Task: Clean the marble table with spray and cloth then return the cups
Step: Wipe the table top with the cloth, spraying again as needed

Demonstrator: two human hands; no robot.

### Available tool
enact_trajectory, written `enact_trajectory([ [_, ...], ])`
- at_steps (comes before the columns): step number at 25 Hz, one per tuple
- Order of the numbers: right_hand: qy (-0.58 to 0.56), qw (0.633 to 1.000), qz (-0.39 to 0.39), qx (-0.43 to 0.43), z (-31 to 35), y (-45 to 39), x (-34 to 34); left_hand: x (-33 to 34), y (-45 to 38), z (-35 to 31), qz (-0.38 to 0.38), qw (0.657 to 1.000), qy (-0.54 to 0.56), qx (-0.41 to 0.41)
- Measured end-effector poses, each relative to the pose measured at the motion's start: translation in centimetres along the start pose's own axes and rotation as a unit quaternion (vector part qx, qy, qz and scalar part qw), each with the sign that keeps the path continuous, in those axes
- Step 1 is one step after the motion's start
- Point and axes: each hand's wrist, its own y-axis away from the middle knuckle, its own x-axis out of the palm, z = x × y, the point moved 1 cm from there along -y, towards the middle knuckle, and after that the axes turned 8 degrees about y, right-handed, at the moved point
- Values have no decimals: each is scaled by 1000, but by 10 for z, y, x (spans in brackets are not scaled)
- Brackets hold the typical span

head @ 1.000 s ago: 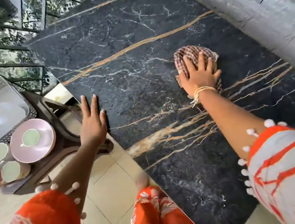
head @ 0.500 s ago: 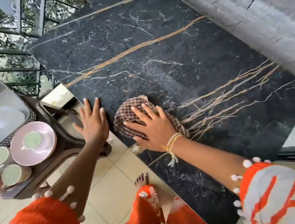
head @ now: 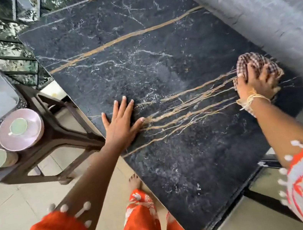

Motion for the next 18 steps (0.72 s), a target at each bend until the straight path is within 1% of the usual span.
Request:
enact_trajectory([
  [1,-13,1000,-1,-6,11,10,1,2,1,-1,2,1000,-8,-3],
  [2,-16,999,-13,-38,24,26,2,2,1,-2,8,1000,-18,-7],
  [3,-2,995,-30,-94,35,49,5,2,2,-2,17,999,-29,-12],
  [4,17,985,-45,-169,46,77,12,1,1,-2,27,999,-36,-14],
  [5,29,965,-57,-255,53,111,19,-1,1,-3,34,999,-37,-19],
  [6,37,934,-64,-350,57,148,28,-3,-1,-5,37,999,-23,-30],
  [7,43,888,-63,-454,57,187,38,-5,-3,-9,36,998,5,-45],
  [9,82,767,-41,-636,38,245,56,-4,-7,-22,45,994,63,-72],
  [10,103,708,-32,-698,26,255,60,-1,-8,-31,53,994,68,-67],
  [11,111,665,-31,-738,16,249,62,4,-8,-39,61,995,57,-55],
  [12,107,648,-41,-753,10,233,61,10,-8,-47,64,996,41,-41],
  [13,104,653,-56,-748,4,209,58,17,-8,-54,60,997,27,-35],
  [14,110,674,-74,-727,-1,179,54,22,-8,-60,53,998,19,-36],
  [15,119,710,-87,-688,-6,147,46,24,-8,-65,48,998,17,-42],
  [16,129,757,-94,-633,-14,111,38,27,-8,-69,46,998,17,-48],
  [18,131,855,-102,-491,-38,38,21,33,-5,-74,49,998,-7,-46],
])
